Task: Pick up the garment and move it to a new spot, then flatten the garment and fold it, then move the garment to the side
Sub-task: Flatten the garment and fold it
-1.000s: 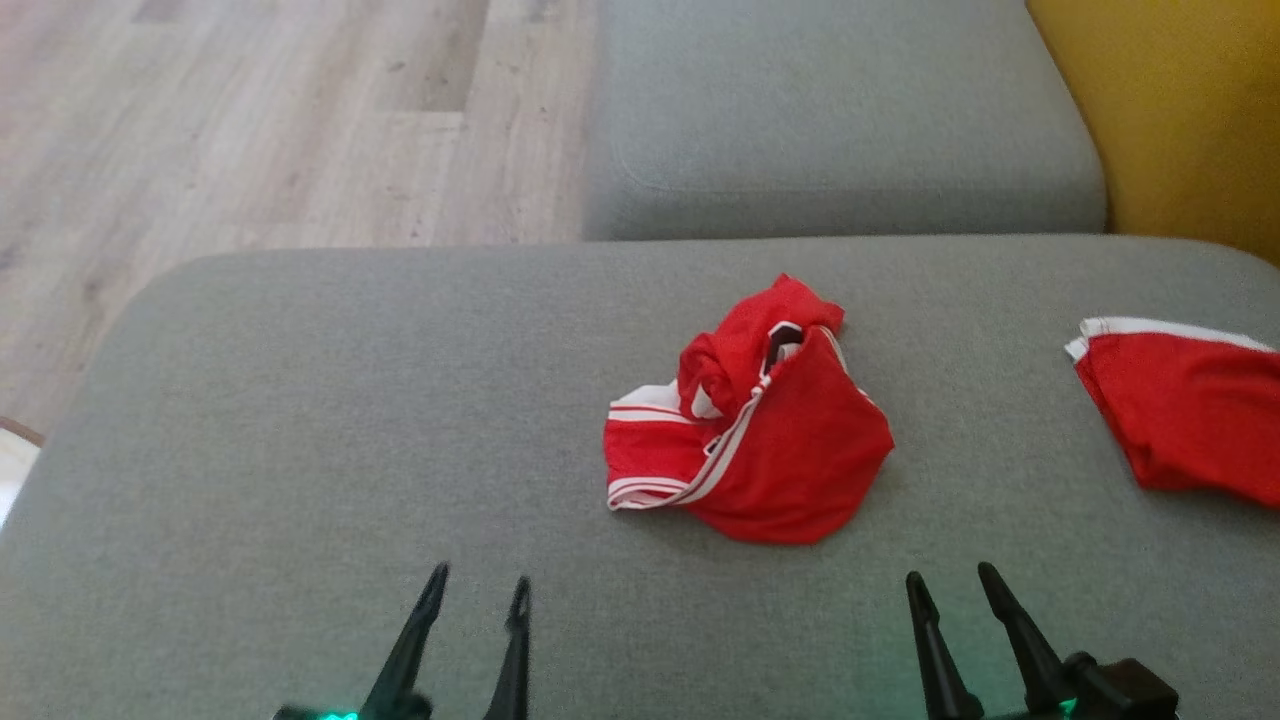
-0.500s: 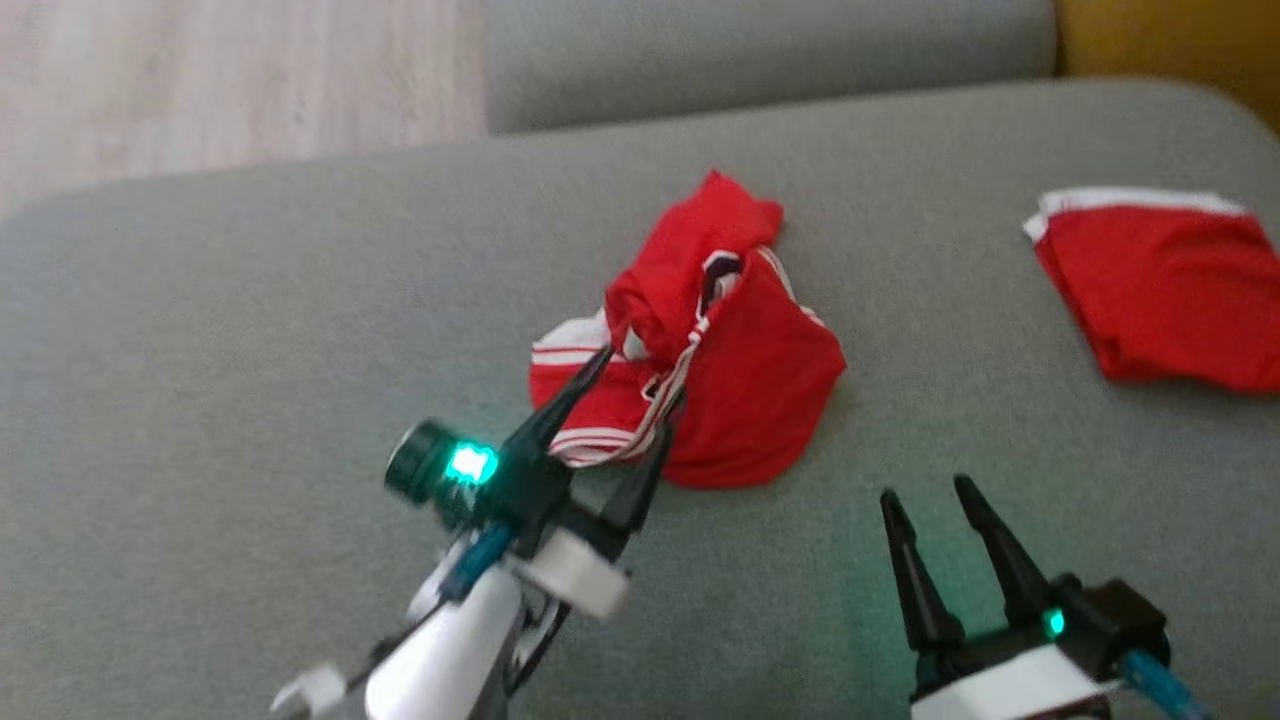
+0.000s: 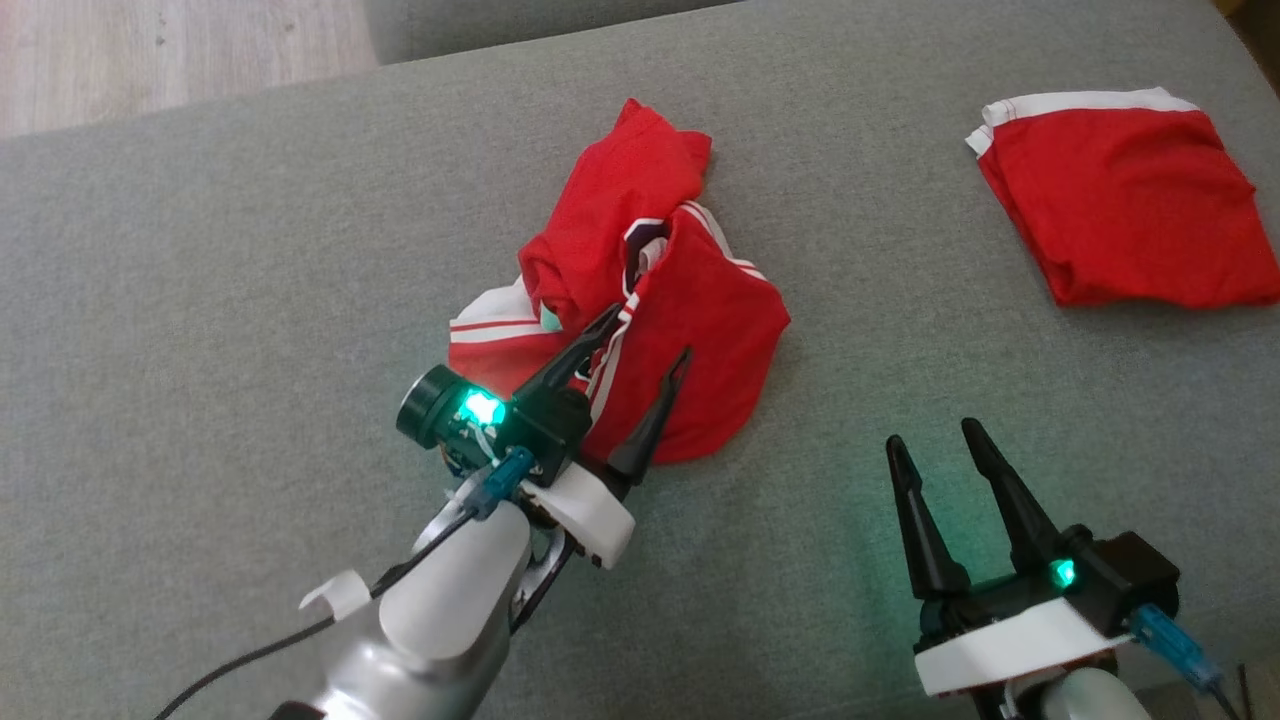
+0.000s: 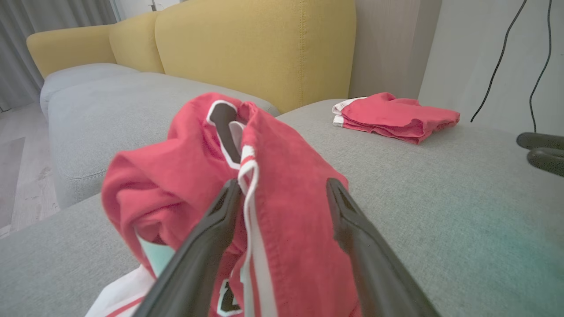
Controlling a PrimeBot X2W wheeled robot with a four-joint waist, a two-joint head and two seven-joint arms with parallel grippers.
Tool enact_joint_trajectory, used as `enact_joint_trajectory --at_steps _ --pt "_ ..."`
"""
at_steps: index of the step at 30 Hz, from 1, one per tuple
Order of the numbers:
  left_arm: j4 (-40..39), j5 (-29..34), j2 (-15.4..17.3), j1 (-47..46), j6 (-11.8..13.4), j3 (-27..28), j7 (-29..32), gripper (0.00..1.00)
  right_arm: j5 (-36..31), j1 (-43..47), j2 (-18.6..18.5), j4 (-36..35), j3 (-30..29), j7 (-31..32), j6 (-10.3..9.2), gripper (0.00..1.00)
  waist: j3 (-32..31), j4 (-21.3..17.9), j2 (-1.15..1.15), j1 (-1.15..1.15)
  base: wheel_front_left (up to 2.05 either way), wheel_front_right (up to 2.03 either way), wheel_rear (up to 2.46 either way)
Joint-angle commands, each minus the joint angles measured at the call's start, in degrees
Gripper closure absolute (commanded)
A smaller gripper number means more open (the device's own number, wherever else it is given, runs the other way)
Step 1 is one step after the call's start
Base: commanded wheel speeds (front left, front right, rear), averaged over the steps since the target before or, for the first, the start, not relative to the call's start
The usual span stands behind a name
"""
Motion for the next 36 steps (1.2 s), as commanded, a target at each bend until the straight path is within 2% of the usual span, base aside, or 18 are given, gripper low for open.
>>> enact_joint_trajectory --at_steps 1,4,5,7,8,18,24,30,33,36 --pt "-1.20 -0.52 0.14 -3.32 0.66 1.35 -0.29 0.00 0.05 -1.86 -0.76 -1.98 1.06 -0.61 -0.05 0.00 0.00 -0.08 0.00 -0.01 0.00 0.00 0.00" --pt "-1.38 -0.82 0.14 -3.56 0.49 0.77 -0.29 0.00 0.03 -1.89 -0.61 -1.85 1.09 -0.61 -0.05 0.00 -0.09 -0.18 0.00 -0.01 0.00 0.00 0.00" --pt "-1.78 -0.88 0.14 -3.65 0.43 0.59 -0.29 0.04 0.03 -1.87 -0.55 -1.76 1.18 -0.61 -0.05 0.00 -0.14 -0.21 0.00 -0.01 0.00 0.00 0.00" --pt "-2.45 -0.83 0.14 -3.78 0.29 0.22 -0.29 0.61 -0.03 -1.91 -0.52 -1.52 1.51 -0.61 -0.05 0.00 -0.33 -0.37 0.00 -0.01 0.00 0.00 0.00" --pt "-2.77 -0.83 0.14 -3.84 0.22 0.09 -0.29 0.98 -0.04 -1.95 -0.51 -1.38 1.69 -0.61 -0.05 0.00 -0.44 -0.51 0.00 -0.01 0.00 0.00 0.00" --pt "-4.50 -3.24 0.14 -7.05 -2.19 -1.41 -0.29 1.00 0.42 -2.04 0.04 -0.76 2.49 -0.61 -0.05 0.00 -3.70 -4.36 0.00 -0.01 0.00 0.00 0.00" --pt "-7.43 -6.62 0.14 -18.62 -3.91 -2.14 -0.29 1.00 0.67 -0.69 0.58 -0.61 2.94 -0.61 -0.05 0.00 -6.63 -6.31 0.00 -0.01 0.00 0.00 0.00" --pt "-8.06 -11.75 1.40 -30.32 -4.23 2.71 -0.28 1.00 0.66 1.23 0.32 -0.79 2.34 -0.61 -0.05 0.00 -9.53 -6.24 0.00 -0.01 0.00 0.00 0.00" --pt "-6.58 -14.90 2.65 -30.51 -4.24 2.98 0.58 1.00 0.59 1.81 0.29 -1.04 1.85 -0.61 -0.05 0.00 -10.20 -5.74 0.00 -0.01 0.00 0.00 0.00" --pt "-4.99 -19.49 4.80 -25.88 -4.25 2.80 2.28 1.00 0.47 2.45 0.35 -1.56 1.24 -0.61 -0.05 0.00 -10.23 -4.53 0.00 -0.01 0.00 0.00 0.00"
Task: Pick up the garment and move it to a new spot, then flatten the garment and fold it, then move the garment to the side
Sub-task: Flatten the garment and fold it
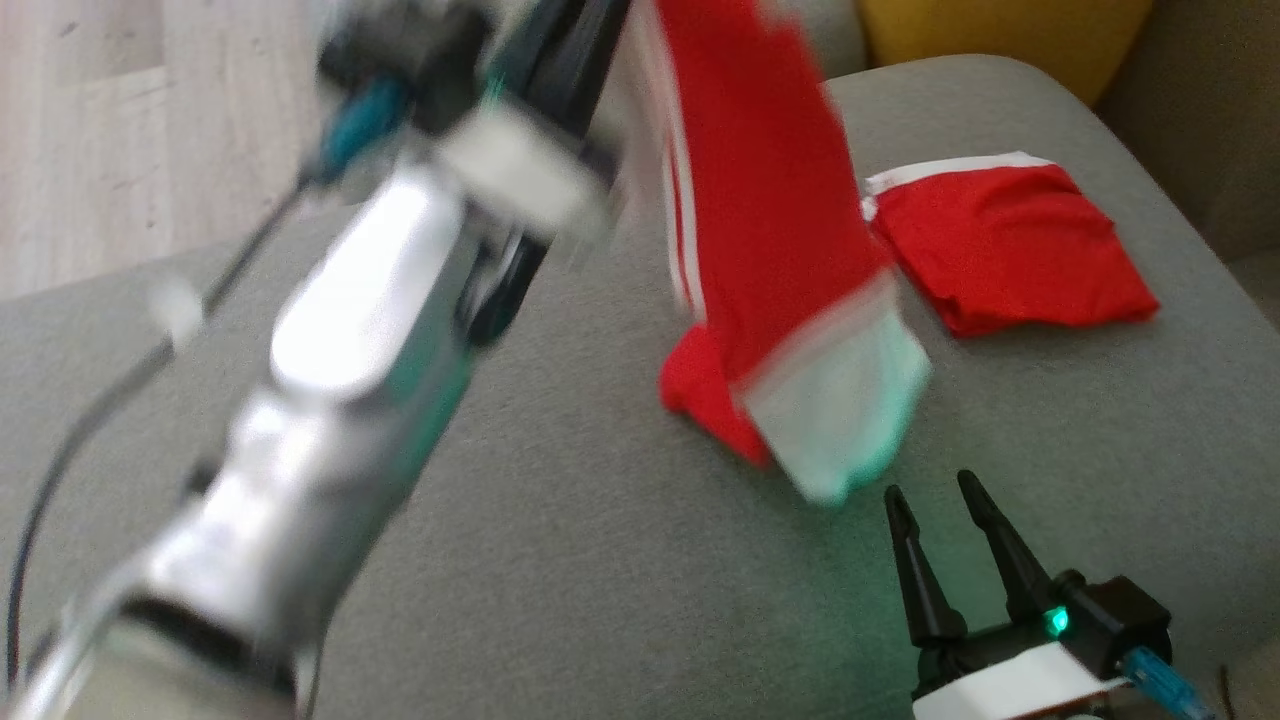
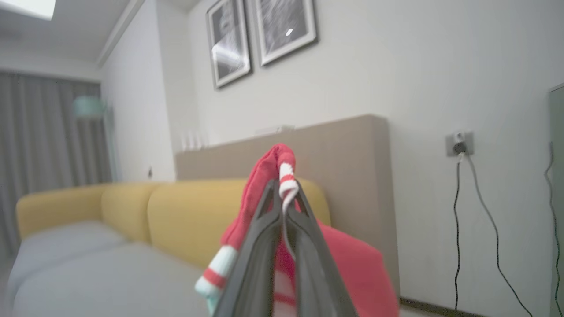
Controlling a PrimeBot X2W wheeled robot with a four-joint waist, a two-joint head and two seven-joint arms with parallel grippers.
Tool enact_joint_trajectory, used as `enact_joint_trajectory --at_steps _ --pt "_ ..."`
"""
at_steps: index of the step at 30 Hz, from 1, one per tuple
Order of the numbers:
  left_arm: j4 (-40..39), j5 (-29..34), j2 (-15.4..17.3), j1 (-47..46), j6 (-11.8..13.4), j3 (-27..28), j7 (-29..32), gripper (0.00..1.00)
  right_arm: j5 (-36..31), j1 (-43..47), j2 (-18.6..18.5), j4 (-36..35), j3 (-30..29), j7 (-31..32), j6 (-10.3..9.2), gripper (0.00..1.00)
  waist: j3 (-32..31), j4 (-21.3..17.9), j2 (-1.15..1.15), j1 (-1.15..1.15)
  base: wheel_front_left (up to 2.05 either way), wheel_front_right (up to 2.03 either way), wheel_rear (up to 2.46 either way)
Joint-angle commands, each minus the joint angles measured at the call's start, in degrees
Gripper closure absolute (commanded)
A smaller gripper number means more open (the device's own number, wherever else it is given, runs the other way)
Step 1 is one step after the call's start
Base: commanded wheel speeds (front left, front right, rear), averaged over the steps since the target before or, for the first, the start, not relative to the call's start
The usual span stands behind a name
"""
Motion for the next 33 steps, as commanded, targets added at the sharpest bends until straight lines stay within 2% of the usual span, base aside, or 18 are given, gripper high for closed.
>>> enact_joint_trajectory --at_steps 1,6,10,12,16,22,28,29,30,31,33 --pt "-0.24 -0.60 2.93 1.92 0.12 1.36 0.32 1.00 -0.08 -1.52 -0.37 -2.26 1.16 -0.61 -0.05 0.00 0.17 0.80 0.00 0.01 0.00 0.00 0.00" --pt "2.28 -5.84 5.72 19.36 0.70 1.56 -0.37 1.00 -0.23 -1.12 -0.23 -2.59 0.50 -0.61 -0.05 0.00 1.41 3.31 0.00 0.01 0.00 0.00 0.00" --pt "1.49 -4.62 8.48 29.02 4.56 3.62 -2.37 1.00 -0.43 -0.74 -0.40 -2.63 -0.46 -0.61 -0.05 0.00 2.12 5.59 0.00 0.01 0.00 0.00 0.00" --pt "0.34 -4.49 9.53 32.11 5.61 5.56 -2.59 1.00 -0.55 -0.40 -0.65 -2.49 -0.77 -0.61 -0.05 0.00 2.30 6.77 0.00 0.01 0.00 0.00 0.00" --pt "-3.96 -0.90 13.68 33.21 7.63 10.58 -2.65 1.00 -0.81 -0.37 -0.90 -2.40 -0.93 -0.61 -0.05 0.00 2.55 8.29 0.00 0.01 0.00 0.00 0.00" --pt "-5.71 4.58 19.50 28.77 8.32 15.22 -2.66 1.00 -0.88 -1.45 -0.91 -2.25 -0.44 -0.61 -0.05 0.00 3.05 8.50 0.00 0.01 0.00 0.00 0.00" --pt "-3.35 9.47 20.44 23.46 8.25 17.10 -2.67 1.00 -0.81 -1.63 -1.18 -2.22 -0.13 -0.61 -0.05 0.00 3.91 8.20 0.00 0.01 0.00 0.00 0.00" --pt "-3.10 10.32 19.98 23.15 8.56 17.41 -2.67 0.59 -0.83 -1.63 -1.20 -2.20 -0.13 -0.61 -0.05 0.00 4.04 8.25 0.00 0.01 0.00 0.00 0.00" --pt "-2.87 10.78 19.30 23.12 9.02 17.95 -2.67 0.03 -0.84 -1.63 -1.21 -2.18 -0.13 -0.61 -0.05 0.00 4.14 8.31 0.00 0.01 0.00 0.00 0.00" --pt "-2.96 11.05 18.43 23.33 9.66 18.73 -2.67 0.00 -0.85 -1.60 -1.22 -2.19 -0.16 -0.61 -0.05 0.00 4.19 8.42 0.00 0.01 0.00 0.00 0.00" --pt "-3.47 12.22 17.04 24.86 10.27 19.19 -2.67 0.00 -0.89 -1.50 -1.17 -2.19 -0.27 -0.61 -0.05 0.00 4.20 8.67 0.00 0.01 0.00 0.00 0.00"
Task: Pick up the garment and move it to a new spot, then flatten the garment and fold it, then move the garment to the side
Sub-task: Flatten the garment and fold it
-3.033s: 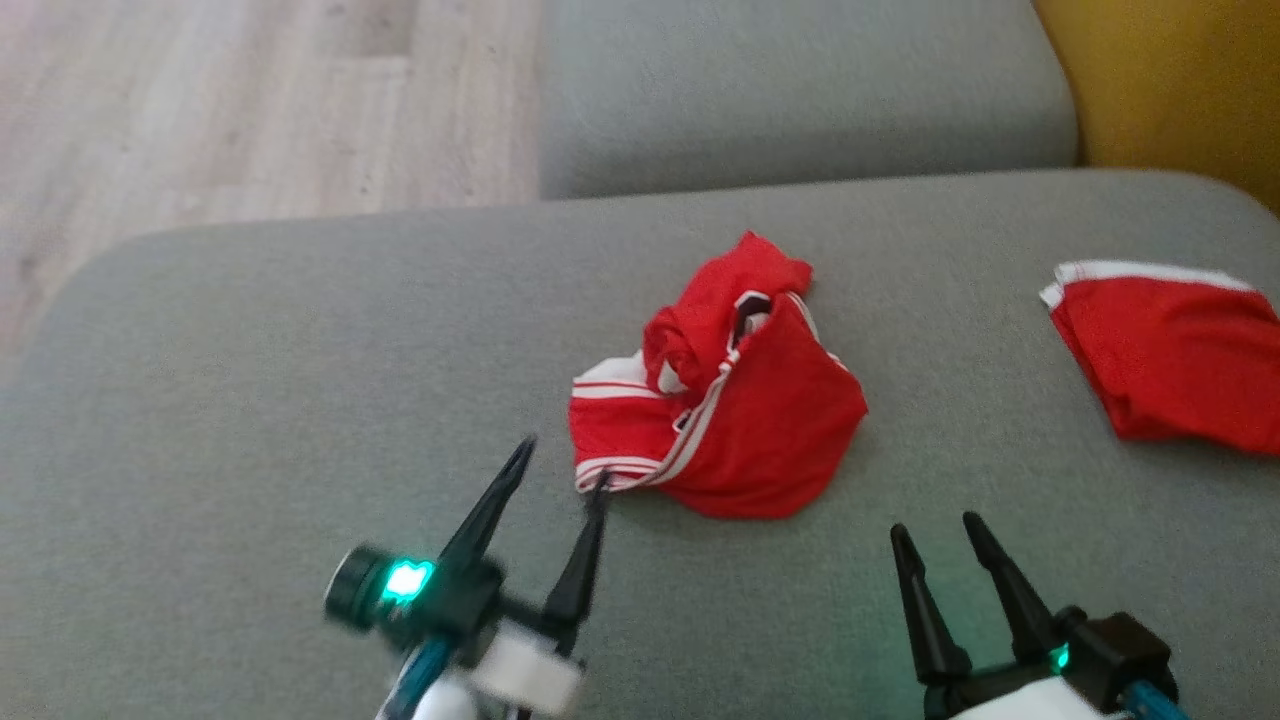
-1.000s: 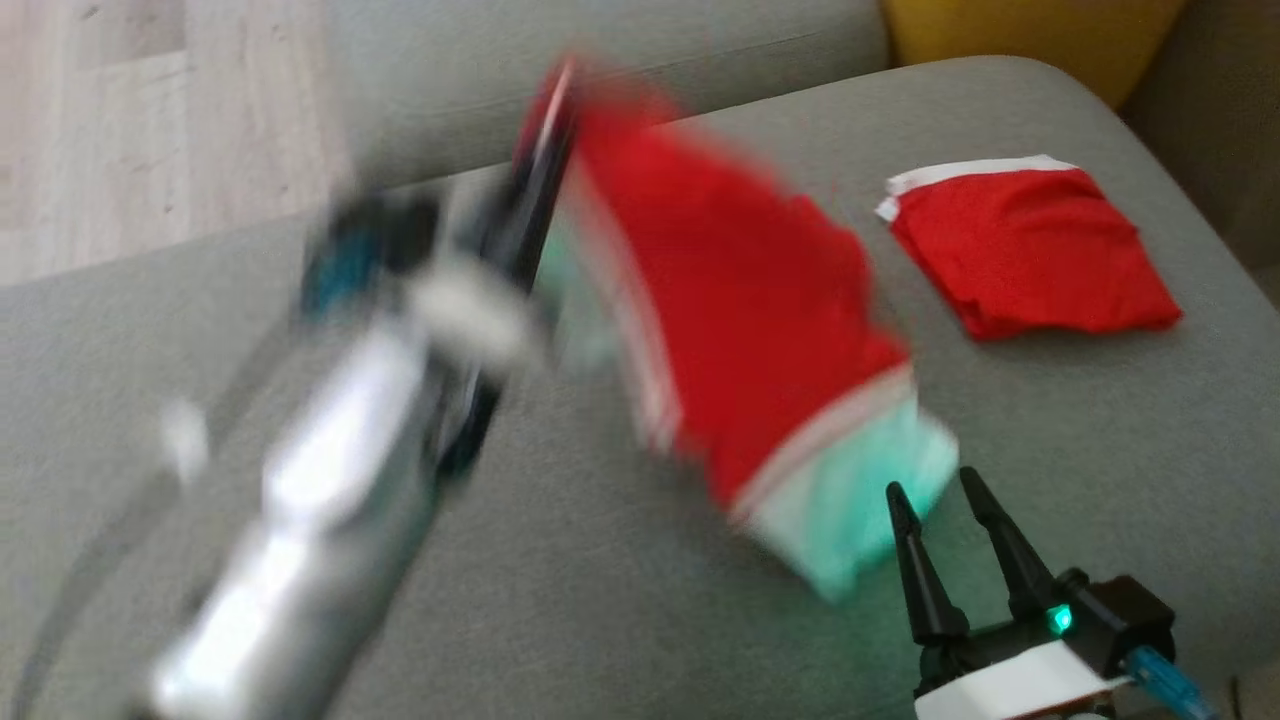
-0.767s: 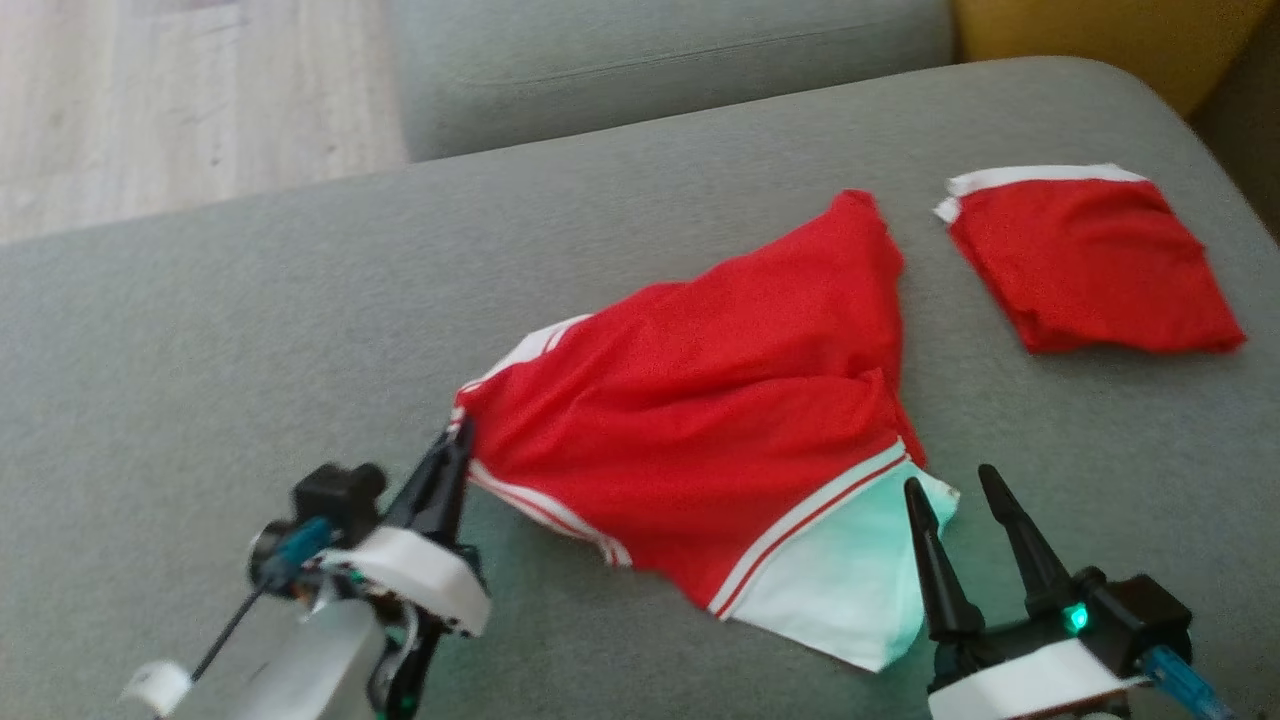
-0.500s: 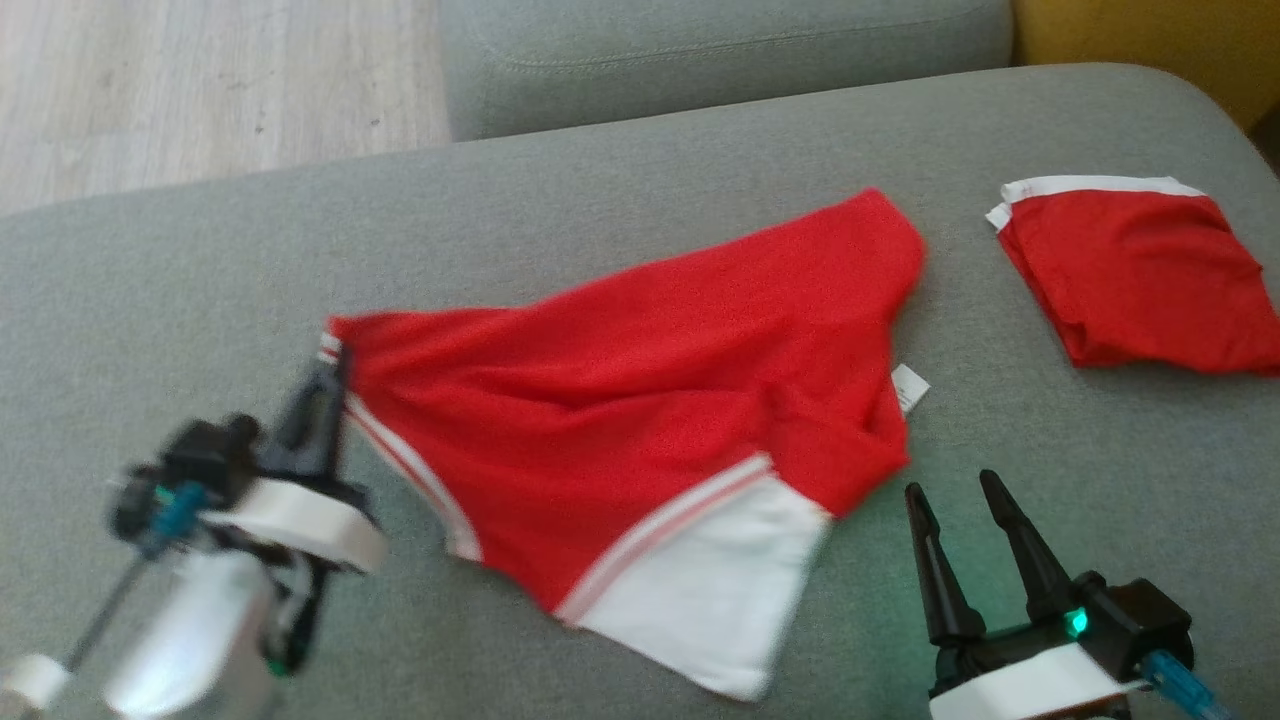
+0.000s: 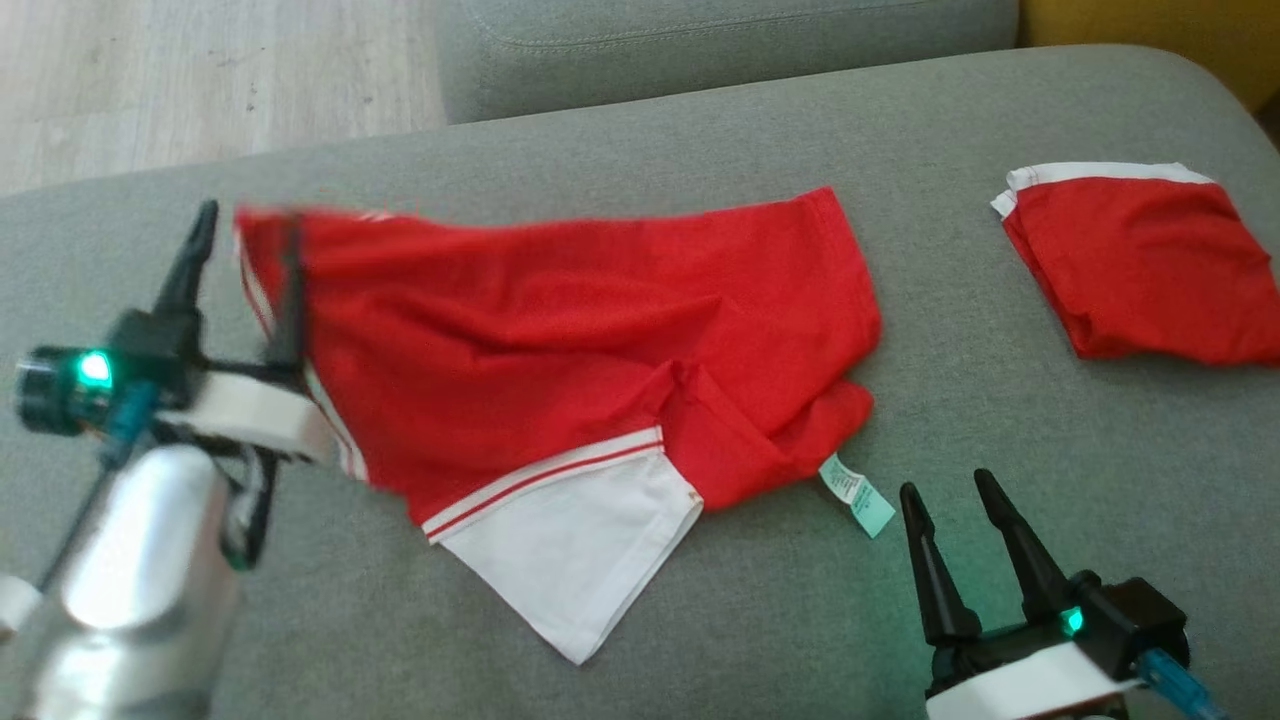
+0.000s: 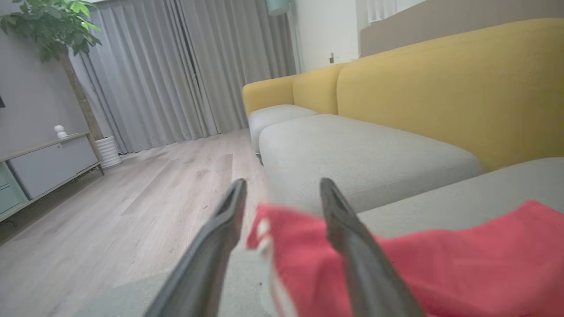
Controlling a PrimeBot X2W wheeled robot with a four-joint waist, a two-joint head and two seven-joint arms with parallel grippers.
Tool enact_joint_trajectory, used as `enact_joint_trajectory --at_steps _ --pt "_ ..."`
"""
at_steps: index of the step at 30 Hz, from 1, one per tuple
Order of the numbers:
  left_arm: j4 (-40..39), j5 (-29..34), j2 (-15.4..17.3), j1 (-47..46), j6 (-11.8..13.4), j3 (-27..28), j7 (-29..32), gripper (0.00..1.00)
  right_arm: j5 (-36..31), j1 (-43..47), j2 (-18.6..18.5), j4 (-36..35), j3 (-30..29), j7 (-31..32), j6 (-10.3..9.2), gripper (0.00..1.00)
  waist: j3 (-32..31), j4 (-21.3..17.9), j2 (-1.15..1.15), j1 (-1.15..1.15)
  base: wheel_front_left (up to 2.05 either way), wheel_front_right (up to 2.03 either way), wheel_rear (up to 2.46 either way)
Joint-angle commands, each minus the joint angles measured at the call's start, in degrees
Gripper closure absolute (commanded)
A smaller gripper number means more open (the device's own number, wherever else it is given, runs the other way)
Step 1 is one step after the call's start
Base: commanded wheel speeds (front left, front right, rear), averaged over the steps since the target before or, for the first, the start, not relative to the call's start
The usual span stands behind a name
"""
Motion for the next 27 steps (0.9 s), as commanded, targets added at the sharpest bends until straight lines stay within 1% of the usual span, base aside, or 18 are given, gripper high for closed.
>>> enact_joint_trajectory --at_steps 1,5,8,9,14,15,18,21,27 --pt "-2.41 1.50 0.82 0.00 0.64 2.30 -0.52 0.00 -0.34 -1.91 -0.94 -1.69 1.05 -0.61 -0.05 0.00 0.01 0.36 0.00 -0.01 0.00 0.00 0.00" --pt "-7.59 3.74 -2.72 6.86 1.13 1.72 -0.52 0.00 -0.28 -1.77 -0.62 -1.74 0.74 -0.61 -0.05 0.00 0.13 1.55 0.00 -0.01 0.00 0.00 0.00" --pt "-12.46 5.99 -5.52 13.34 0.16 -1.02 -0.52 0.00 -0.27 -1.64 -0.46 -1.78 0.53 -0.61 -0.05 0.00 0.31 2.70 0.00 -0.01 0.00 0.00 0.00" --pt "-12.46 5.99 -5.52 13.34 0.16 -1.02 -0.52 0.00 -0.27 -1.64 -0.46 -1.78 0.53 -0.61 -0.05 0.00 0.31 2.70 0.00 -0.01 0.00 0.00 0.00" --pt "-15.88 10.56 -8.50 20.93 -3.57 -8.93 -0.52 0.00 -0.29 -1.70 -0.37 -1.70 0.62 -0.61 -0.05 0.00 0.44 4.13 0.00 -0.01 0.00 0.00 0.00" --pt "-15.00 12.04 -9.05 22.40 -4.78 -11.57 -0.52 0.00 -0.30 -1.80 -0.43 -1.62 0.77 -0.61 -0.05 0.00 0.45 4.40 0.00 -0.01 0.00 0.00 0.00" --pt "-11.63 14.31 -8.99 22.94 -5.75 -14.65 -0.52 0.00 -0.28 -2.04 -0.51 -1.51 1.05 -0.61 -0.05 0.00 0.45 4.36 0.00 -0.01 0.00 0.00 0.00" --pt "-7.28 15.41 -8.92 22.44 -6.46 -16.58 -0.22 0.00 -0.08 -2.12 -0.81 -1.56 1.17 -0.61 -0.05 0.00 0.46 4.12 0.00 -0.01 0.00 0.00 0.00" --pt "-1.26 14.77 -8.64 21.63 -7.87 -18.38 1.93 0.00 0.05 -1.87 -1.12 -1.59 1.05 -0.61 -0.05 0.00 0.55 3.55 0.00 -0.01 0.00 0.00 0.00"
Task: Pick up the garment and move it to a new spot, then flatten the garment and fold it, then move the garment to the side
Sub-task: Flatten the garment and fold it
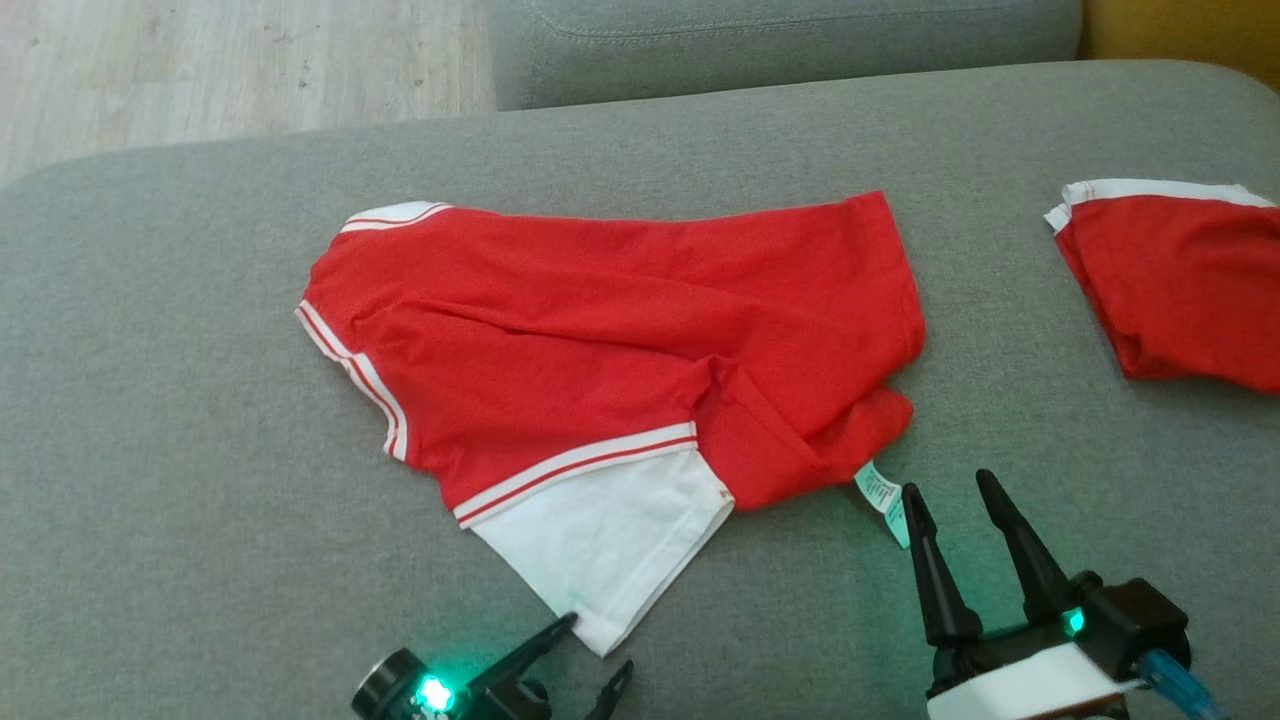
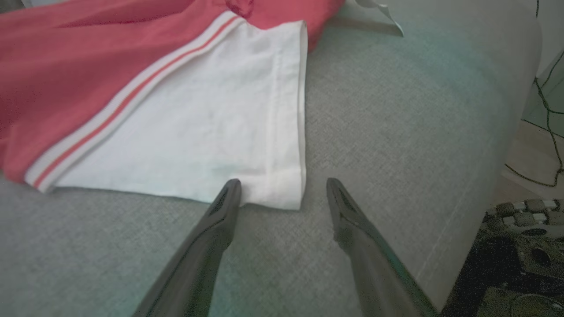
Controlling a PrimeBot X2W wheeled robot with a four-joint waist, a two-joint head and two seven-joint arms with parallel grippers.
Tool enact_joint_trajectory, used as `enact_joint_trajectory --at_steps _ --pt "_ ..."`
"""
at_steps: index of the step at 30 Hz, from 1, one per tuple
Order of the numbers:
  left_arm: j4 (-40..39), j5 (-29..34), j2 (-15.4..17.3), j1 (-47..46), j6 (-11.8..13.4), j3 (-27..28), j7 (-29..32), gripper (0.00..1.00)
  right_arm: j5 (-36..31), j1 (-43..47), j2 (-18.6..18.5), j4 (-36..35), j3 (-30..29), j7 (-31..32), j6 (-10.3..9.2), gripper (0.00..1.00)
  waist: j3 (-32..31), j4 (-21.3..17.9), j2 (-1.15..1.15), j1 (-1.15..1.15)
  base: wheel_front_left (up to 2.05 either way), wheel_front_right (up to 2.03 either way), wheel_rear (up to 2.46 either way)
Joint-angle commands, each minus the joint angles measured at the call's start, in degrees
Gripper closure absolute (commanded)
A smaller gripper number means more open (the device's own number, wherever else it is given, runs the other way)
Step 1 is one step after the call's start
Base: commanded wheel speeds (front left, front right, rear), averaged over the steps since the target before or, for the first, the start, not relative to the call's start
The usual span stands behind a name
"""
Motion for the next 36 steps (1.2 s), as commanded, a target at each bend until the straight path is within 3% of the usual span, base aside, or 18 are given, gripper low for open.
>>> enact_joint_trajectory --at_steps 1,6,7,9,10,15,21,25,30,36 --pt "-0.12 -0.40 0.58 -2.82 -0.33 1.11 0.19 0.00 0.08 -1.90 -1.05 -1.62 1.19 -0.61 -0.05 0.00 0.09 -0.15 0.00 0.00 0.00 0.00 0.00" --pt "3.93 -0.12 0.05 -4.92 -0.69 -0.01 0.15 0.02 0.20 -1.92 -1.05 -1.63 1.37 -0.61 -0.05 0.00 0.13 -0.41 0.00 0.00 0.00 0.00 0.00" --pt "4.82 -0.02 -0.14 -5.39 -0.72 -0.20 0.05 0.24 0.22 -1.90 -1.07 -1.61 1.46 -0.61 -0.05 0.00 0.09 -0.47 0.00 0.00 0.00 0.00 0.00" --pt "6.83 0.24 -0.47 -6.19 -0.68 -0.60 0.02 0.84 0.28 -1.78 -1.22 -1.56 1.61 -0.61 -0.05 0.00 -0.21 -0.58 0.00 0.00 0.00 0.00 0.00" --pt "7.90 0.28 -0.60 -6.48 -0.77 -0.91 0.06 1.00 0.32 -1.70 -1.35 -1.54 1.66 -0.61 -0.05 0.00 -0.36 -0.63 0.00 0.00 0.00 0.00 0.00" --pt "9.00 -0.76 -1.08 -7.96 -1.03 -0.70 -1.33 1.00 0.29 -1.25 -1.80 -1.46 1.29 -0.61 -0.05 0.00 -1.46 -0.62 0.00 0.00 0.00 0.00 0.00" --pt "-3.47 -2.59 1.75 -14.28 -1.51 2.36 -2.32 1.00 0.34 -0.31 -1.01 -1.39 0.92 -0.61 -0.05 0.00 -3.20 0.31 0.00 0.00 0.00 0.00 0.00" --pt "-13.00 -3.22 5.07 -23.92 -2.08 1.76 -1.46 1.00 0.54 -0.60 -0.35 -1.07 2.01 -0.61 -0.05 0.00 -3.86 -0.19 0.00 0.00 0.00 0.00 0.00" --pt "-18.96 -5.90 7.83 -37.16 -2.19 -1.82 1.43 1.00 0.70 -1.61 0.08 -0.69 3.01 -0.61 -0.05 0.00 -4.09 -2.05 0.00 0.00 0.00 0.00 0.00" --pt "-19.13 -9.16 9.27 -55.02 -2.20 -0.63 1.26 1.00 0.93 -1.63 0.45 -0.37 2.63 -0.61 -0.05 0.00 -4.74 -4.44 0.00 0.00 0.00 0.00 0.00"
